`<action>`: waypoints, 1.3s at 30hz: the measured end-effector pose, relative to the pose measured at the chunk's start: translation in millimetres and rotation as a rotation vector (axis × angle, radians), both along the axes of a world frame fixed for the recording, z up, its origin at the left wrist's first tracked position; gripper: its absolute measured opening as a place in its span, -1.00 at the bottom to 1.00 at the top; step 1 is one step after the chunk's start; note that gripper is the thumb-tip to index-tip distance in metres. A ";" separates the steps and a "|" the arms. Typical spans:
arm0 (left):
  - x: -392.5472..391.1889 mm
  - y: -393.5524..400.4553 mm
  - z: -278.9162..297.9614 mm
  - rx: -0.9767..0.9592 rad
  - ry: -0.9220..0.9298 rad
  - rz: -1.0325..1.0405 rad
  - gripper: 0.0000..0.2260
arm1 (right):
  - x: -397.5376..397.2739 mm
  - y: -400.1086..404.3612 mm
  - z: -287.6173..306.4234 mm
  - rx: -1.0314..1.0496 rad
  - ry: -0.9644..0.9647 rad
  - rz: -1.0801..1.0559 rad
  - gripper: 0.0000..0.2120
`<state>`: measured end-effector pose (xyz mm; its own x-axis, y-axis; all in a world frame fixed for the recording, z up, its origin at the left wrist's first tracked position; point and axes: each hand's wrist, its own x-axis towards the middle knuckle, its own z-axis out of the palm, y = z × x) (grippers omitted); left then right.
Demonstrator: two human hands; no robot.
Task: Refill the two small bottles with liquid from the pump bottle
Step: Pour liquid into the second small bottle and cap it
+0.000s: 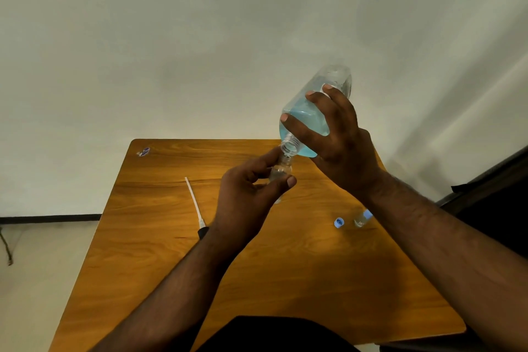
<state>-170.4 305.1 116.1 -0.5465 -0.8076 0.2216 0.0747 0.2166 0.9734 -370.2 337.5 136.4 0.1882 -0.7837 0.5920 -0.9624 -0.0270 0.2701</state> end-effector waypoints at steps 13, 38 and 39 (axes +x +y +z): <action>1.3 1.8 0.8 0.006 0.019 0.005 -0.54 | 2.5 -0.3 -0.5 0.003 -0.003 0.002 -0.33; 0.2 0.1 -1.5 0.016 0.026 0.001 -0.54 | 2.6 0.4 1.5 -0.018 -0.005 -0.008 -0.32; 0.3 0.1 -1.3 0.017 0.027 -0.001 -0.54 | 2.5 0.3 1.1 -0.018 -0.008 -0.009 -0.32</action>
